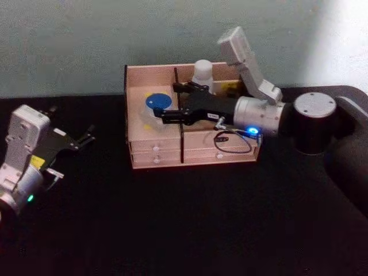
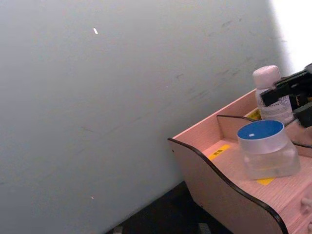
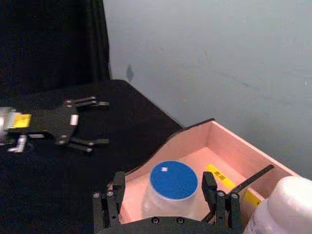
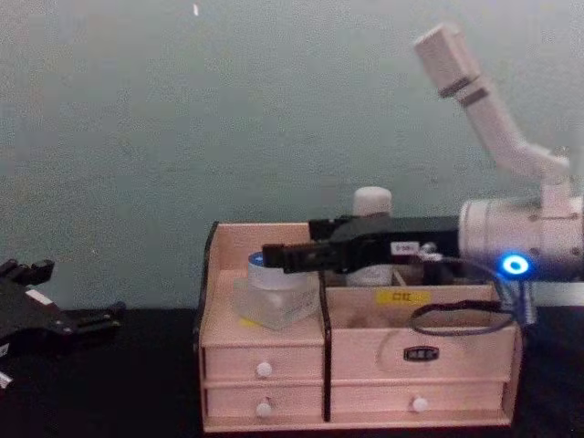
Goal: Pick up the facial cleanser and watermelon frost from the table and place them into the tiered storage box.
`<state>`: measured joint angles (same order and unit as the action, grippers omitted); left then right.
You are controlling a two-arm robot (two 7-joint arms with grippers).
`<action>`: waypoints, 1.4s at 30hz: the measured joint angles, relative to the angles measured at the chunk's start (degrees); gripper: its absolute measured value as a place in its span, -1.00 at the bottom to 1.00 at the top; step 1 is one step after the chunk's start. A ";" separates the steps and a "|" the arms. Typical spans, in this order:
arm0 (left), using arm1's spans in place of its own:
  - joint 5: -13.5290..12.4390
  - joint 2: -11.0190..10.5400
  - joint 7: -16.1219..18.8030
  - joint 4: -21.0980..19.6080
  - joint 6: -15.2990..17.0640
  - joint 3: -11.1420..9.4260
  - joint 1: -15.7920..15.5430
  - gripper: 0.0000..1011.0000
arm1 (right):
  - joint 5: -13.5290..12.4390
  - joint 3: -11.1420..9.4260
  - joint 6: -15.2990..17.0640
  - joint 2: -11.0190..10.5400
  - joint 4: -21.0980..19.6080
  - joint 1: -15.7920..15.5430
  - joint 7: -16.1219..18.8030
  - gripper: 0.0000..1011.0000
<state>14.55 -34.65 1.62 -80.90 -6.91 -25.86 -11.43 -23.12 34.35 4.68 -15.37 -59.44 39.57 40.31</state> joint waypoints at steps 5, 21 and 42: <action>0.00 0.00 0.00 0.00 0.00 0.00 0.00 0.98 | -1.24 -0.61 0.93 -3.16 -6.17 -3.02 0.20 0.98; 0.00 0.00 0.00 0.00 0.00 0.00 0.00 0.98 | -9.10 -9.75 -0.29 -19.05 -26.33 -20.26 -5.89 0.98; 0.00 0.00 0.00 0.00 0.00 0.00 0.00 0.98 | 7.50 -19.46 -2.70 -8.92 -23.77 -29.21 -46.53 0.98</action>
<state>14.55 -34.64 1.62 -80.90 -6.91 -25.86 -11.43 -15.62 14.89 1.98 -24.29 -83.21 10.36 -6.22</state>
